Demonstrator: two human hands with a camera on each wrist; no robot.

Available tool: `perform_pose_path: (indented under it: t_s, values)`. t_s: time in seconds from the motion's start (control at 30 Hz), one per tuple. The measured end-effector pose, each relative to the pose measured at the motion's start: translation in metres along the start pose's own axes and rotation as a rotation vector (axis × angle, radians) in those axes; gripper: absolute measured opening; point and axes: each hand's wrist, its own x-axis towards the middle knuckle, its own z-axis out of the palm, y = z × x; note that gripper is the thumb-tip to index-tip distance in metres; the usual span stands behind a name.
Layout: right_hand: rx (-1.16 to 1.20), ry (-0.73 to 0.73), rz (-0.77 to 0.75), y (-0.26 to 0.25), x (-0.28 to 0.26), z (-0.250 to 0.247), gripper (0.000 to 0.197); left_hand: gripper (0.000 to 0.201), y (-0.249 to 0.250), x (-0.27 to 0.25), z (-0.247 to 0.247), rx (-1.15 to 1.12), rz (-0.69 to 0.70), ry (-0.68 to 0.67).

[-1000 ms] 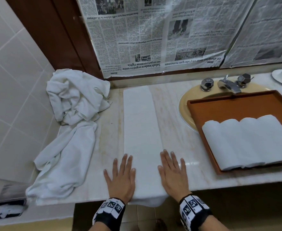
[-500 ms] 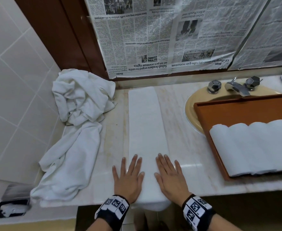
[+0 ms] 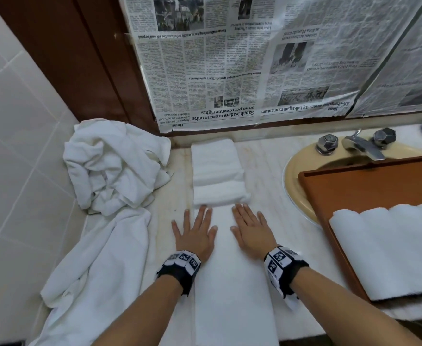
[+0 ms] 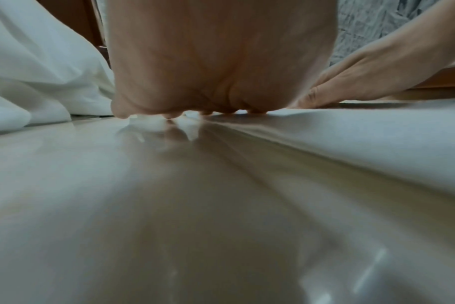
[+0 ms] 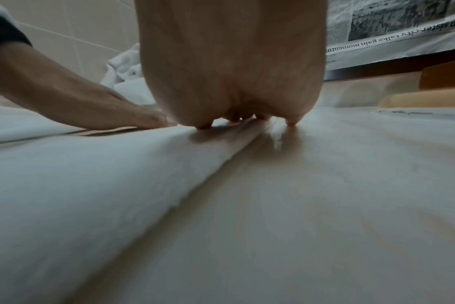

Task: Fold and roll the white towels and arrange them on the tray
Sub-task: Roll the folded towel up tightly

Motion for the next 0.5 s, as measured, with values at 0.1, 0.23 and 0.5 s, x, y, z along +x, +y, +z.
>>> perform_pose_path:
  t_s: [0.1, 0.23, 0.5]
  values:
    - [0.016, -0.036, 0.011, 0.006, 0.032, -0.015, 0.078, 0.058, -0.001, 0.033, -0.013, -0.009, -0.006, 0.021]
    - [0.026, -0.018, -0.022, 0.015, 0.047, -0.028, 0.061, 0.057, 0.000, 0.045, -0.024, -0.037, 0.014, 0.019]
    - [0.063, 0.201, -0.138, 0.008, -0.055, 0.026, 0.059, 0.074, -0.003, -0.055, 0.015, -0.102, 0.036, 0.011]
